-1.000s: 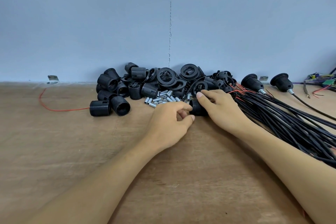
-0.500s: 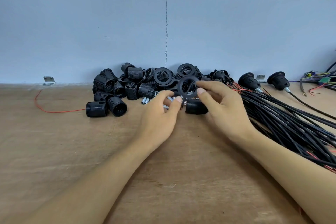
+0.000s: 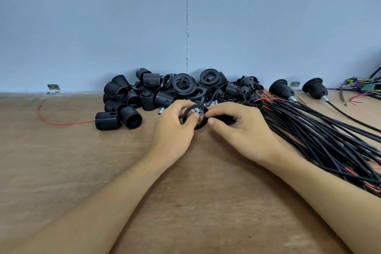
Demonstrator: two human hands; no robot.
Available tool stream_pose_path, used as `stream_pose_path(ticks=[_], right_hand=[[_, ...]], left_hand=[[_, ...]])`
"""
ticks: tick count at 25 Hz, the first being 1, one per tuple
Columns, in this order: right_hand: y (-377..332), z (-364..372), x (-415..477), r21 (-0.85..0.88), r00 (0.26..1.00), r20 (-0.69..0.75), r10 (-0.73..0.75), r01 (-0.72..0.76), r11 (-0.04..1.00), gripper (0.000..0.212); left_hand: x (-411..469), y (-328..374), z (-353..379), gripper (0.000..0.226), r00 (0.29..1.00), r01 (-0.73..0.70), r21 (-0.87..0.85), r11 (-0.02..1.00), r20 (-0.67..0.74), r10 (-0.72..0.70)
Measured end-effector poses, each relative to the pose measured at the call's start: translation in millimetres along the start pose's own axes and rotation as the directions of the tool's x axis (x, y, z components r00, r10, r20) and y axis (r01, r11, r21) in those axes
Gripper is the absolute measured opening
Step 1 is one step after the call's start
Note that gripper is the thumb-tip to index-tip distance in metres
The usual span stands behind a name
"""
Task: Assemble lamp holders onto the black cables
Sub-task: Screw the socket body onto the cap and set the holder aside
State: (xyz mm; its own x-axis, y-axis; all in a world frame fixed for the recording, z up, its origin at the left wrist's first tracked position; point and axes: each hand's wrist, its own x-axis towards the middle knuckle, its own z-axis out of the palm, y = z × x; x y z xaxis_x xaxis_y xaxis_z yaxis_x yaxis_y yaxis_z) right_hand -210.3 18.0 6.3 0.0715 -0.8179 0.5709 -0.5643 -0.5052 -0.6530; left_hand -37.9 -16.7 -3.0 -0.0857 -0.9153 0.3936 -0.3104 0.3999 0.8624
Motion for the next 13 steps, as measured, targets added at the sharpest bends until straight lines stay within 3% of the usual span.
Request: stream_pose_path(ticks=[3,5,7,10,13], right_hand=[[5,-7,3,-0.301,0.997,-0.061,0.041,-0.057,0.952,0.018],[9,-9,2,-0.488,0.983,-0.007,0.186,-0.165,0.857,0.036],[13,-10,3,-0.483,0.967,0.027,0.255,-0.210,0.850,0.045],[16,-10,3,-0.425,0.977,0.041,0.209,-0.173,0.889,0.045],[14,-9,3,-0.373,0.990,0.010,0.138,-0.124,0.920,0.043]], left_hand=[[2,0,0,0.017,0.998,0.055,-0.080,0.995,-0.039,-0.058],[2,0,-2,0.024,0.997,0.062,-0.089,0.994,-0.029,-0.065],[1,-1,-2,0.022,0.996,0.085,-0.108,0.990,0.006,-0.085],[2,-1,-2,0.027,0.979,0.193,-0.112,0.975,0.090,-0.184],[5,3,-7,0.033,0.950,0.306,-0.277,0.911,0.158,-0.271]])
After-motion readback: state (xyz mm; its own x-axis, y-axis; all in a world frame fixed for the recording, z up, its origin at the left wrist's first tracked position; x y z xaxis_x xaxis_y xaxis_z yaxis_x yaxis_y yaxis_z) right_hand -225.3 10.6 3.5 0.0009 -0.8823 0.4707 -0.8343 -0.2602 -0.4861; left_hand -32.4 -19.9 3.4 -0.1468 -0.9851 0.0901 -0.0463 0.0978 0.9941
